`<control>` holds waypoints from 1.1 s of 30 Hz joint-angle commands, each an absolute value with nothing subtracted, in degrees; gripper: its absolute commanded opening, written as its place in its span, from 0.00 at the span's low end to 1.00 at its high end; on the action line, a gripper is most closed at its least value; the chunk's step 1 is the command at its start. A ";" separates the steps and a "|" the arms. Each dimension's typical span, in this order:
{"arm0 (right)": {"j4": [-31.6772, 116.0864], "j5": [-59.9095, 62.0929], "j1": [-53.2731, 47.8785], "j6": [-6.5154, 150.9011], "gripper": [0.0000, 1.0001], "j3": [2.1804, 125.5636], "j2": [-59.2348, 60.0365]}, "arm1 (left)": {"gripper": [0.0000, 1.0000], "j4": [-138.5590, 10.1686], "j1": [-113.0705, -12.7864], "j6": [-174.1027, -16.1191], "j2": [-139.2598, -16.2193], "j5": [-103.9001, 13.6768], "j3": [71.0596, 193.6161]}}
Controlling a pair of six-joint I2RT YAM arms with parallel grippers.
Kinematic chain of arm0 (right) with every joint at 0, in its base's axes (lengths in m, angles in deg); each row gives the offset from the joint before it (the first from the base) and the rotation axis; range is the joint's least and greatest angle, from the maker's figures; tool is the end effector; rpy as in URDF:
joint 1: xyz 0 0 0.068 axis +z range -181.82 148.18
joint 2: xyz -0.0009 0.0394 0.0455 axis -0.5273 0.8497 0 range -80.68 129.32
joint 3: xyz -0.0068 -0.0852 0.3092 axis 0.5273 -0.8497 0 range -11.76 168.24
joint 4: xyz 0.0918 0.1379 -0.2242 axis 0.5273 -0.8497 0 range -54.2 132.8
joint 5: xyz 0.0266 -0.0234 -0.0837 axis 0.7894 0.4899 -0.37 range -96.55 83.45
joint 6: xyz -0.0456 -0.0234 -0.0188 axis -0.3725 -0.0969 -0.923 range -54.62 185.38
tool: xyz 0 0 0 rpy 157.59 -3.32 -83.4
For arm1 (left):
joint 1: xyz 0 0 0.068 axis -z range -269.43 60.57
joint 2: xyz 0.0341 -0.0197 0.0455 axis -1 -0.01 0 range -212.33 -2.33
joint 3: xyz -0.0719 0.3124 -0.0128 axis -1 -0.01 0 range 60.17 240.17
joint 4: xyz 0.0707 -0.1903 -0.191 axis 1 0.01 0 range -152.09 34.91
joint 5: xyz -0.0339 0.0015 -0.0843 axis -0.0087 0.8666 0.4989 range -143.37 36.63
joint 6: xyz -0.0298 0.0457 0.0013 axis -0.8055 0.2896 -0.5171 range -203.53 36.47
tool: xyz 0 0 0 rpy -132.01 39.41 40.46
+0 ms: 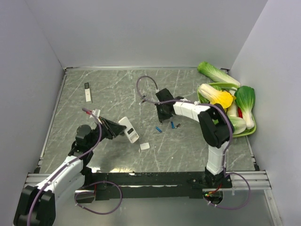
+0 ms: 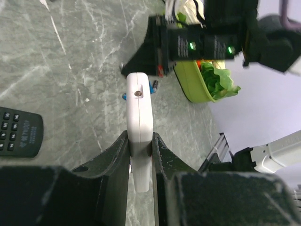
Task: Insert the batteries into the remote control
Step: Pick up the battery from the center of the board, then load the battery into the remote control.
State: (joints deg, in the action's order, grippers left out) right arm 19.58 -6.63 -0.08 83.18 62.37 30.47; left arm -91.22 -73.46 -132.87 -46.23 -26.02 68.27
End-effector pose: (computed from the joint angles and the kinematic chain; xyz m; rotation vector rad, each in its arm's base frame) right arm 0.3695 0.2285 0.1990 -0.3216 2.6346 0.2940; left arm 0.1383 -0.0570 0.2130 -0.1431 1.8319 -1.2303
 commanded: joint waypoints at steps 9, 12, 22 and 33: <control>41.20 7.84 12.73 54.49 0.00 37.91 -8.41 | 0.01 -87.32 -73.17 -136.79 -57.43 -12.69 79.94; 47.97 13.65 15.53 50.71 0.00 32.99 -15.01 | 0.01 -86.70 -72.91 -137.06 -58.58 -10.57 81.52; 52.55 27.28 21.96 45.87 0.00 31.39 -17.49 | 0.01 -90.30 -72.11 -138.81 -56.21 -7.76 82.49; 49.13 30.54 23.19 42.09 0.00 30.95 -15.38 | 0.01 -94.96 -71.94 -141.89 -54.28 -4.68 81.97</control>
